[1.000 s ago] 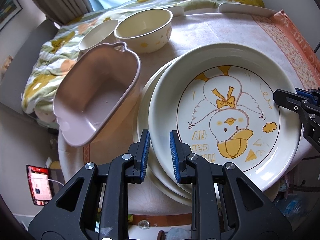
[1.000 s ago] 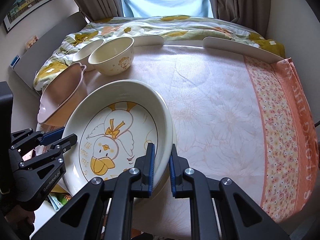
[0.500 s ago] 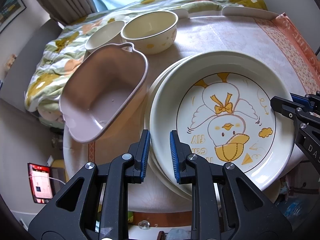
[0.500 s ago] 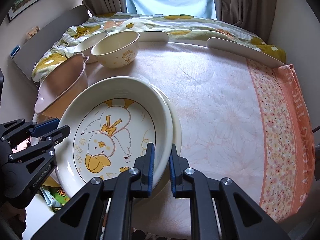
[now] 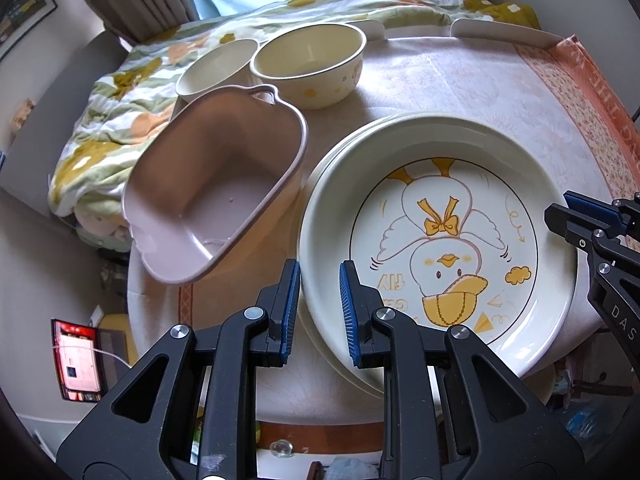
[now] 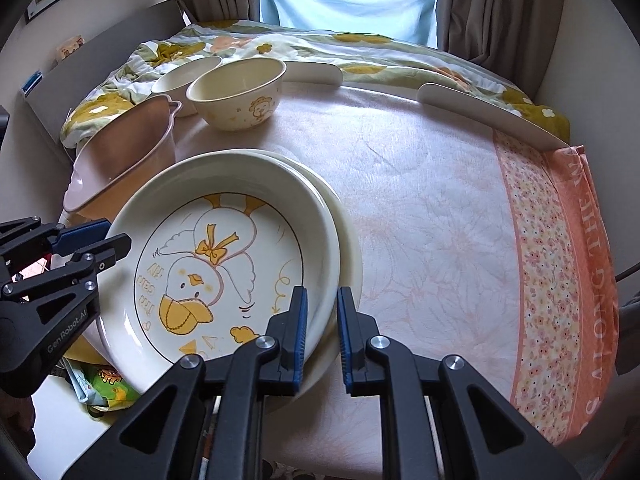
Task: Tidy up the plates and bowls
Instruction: 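Lower the duck-print plate onto the stacked white plates with both grippers, then open both grippers and move them to the pink basin rim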
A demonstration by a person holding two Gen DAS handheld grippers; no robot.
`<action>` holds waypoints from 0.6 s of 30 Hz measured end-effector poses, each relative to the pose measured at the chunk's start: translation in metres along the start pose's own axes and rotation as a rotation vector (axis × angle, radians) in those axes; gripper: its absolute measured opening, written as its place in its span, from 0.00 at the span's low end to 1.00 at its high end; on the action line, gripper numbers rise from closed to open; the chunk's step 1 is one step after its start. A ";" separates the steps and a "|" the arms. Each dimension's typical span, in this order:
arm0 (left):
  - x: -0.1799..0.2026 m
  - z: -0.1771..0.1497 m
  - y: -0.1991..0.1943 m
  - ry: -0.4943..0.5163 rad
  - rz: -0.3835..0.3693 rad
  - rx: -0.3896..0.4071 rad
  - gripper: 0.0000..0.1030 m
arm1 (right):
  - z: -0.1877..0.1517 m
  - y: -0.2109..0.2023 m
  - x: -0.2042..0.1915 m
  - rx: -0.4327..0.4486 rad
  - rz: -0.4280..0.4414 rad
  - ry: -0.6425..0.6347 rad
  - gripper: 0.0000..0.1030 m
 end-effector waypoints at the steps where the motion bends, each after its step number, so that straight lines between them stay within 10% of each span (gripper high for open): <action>1: -0.001 0.000 -0.003 -0.015 -0.013 0.001 0.18 | 0.001 -0.002 0.002 0.003 0.007 0.009 0.12; 9: -0.027 0.013 -0.073 -0.257 -0.112 0.126 0.25 | 0.039 -0.048 0.016 0.070 0.161 0.020 0.18; 10: -0.035 0.014 -0.084 -0.301 -0.113 0.153 0.34 | 0.047 -0.054 0.016 0.080 0.182 0.009 0.33; 12: -0.050 0.013 -0.101 -0.369 -0.097 0.195 0.98 | 0.062 -0.064 0.014 0.100 0.216 -0.021 0.78; 13: -0.060 0.013 -0.113 -0.402 -0.083 0.245 1.00 | 0.070 -0.068 0.011 0.116 0.237 -0.032 0.95; 18: -0.103 0.003 -0.123 -0.536 -0.090 0.287 1.00 | 0.107 -0.071 -0.013 0.182 0.310 -0.109 0.97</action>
Point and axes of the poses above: each gripper's, at about its wrist camera, not at the fingertips, and y roughly the way its jaws point, x to its right, z to its top, the point moved 8 cm from there along y, roughly the way its jaws point, and after that the axes turned 15 degrees about -z, right-handed, at the moved point
